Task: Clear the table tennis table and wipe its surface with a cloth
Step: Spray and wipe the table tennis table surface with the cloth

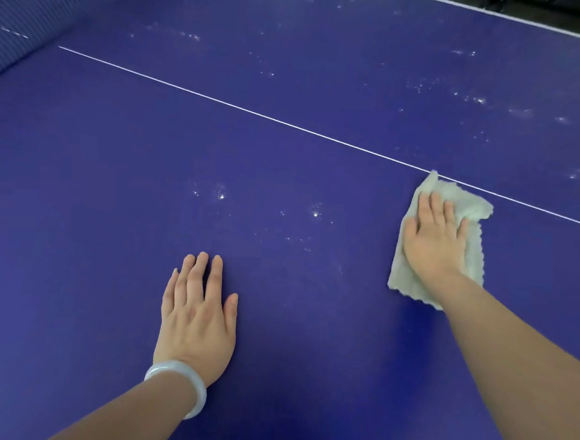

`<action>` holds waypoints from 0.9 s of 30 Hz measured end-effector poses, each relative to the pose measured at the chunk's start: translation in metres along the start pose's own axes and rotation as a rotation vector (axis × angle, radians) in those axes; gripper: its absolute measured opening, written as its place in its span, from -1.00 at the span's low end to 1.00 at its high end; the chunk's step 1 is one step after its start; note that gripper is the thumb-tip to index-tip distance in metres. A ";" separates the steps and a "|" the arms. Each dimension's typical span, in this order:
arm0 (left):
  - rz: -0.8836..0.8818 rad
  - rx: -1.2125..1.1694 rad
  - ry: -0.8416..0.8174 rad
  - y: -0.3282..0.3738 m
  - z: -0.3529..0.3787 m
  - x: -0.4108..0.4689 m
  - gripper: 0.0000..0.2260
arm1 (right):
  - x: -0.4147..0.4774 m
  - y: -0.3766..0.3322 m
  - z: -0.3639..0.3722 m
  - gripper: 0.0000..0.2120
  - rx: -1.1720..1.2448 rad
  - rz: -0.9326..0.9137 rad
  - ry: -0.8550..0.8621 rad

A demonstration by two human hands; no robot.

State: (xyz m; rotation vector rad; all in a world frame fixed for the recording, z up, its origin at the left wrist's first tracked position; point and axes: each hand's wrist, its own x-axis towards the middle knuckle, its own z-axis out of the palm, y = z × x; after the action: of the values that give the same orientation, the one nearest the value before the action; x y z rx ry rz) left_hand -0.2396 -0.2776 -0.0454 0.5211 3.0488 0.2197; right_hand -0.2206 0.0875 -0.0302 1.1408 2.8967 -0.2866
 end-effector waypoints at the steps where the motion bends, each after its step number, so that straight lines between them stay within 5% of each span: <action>1: -0.001 -0.003 0.000 0.000 0.000 0.000 -0.42 | 0.013 -0.015 0.002 -0.46 0.013 0.003 -0.008; 3: 0.005 0.003 -0.001 0.001 0.000 0.000 -0.42 | 0.027 -0.052 0.006 -0.47 0.018 -0.102 -0.054; 9: -0.001 0.001 0.002 0.000 -0.001 0.000 -0.42 | -0.009 -0.090 0.013 -0.50 -0.058 -0.930 -0.226; 14: 0.004 0.026 0.005 0.001 -0.001 0.000 -0.44 | 0.045 -0.036 0.003 -0.50 -0.042 -0.538 -0.079; 18: -0.002 0.014 -0.001 0.000 -0.001 0.001 -0.44 | 0.078 -0.087 0.009 -0.48 -0.032 -0.416 -0.084; 23: -0.008 -0.006 -0.008 0.003 -0.004 0.000 -0.41 | 0.042 -0.143 0.013 -0.51 -0.030 -0.867 -0.244; 25: -0.013 -0.013 -0.013 0.002 -0.004 0.001 -0.41 | 0.019 -0.125 0.012 -0.50 -0.027 -1.059 -0.307; 27: -0.015 -0.022 -0.004 0.003 -0.004 0.001 -0.41 | 0.017 -0.087 0.006 -0.50 0.009 -1.064 -0.313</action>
State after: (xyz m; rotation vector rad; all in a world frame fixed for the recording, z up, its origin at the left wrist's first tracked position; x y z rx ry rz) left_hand -0.2396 -0.2755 -0.0406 0.4960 3.0422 0.2505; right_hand -0.2921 0.0354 -0.0232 -0.5081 2.8746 -0.4146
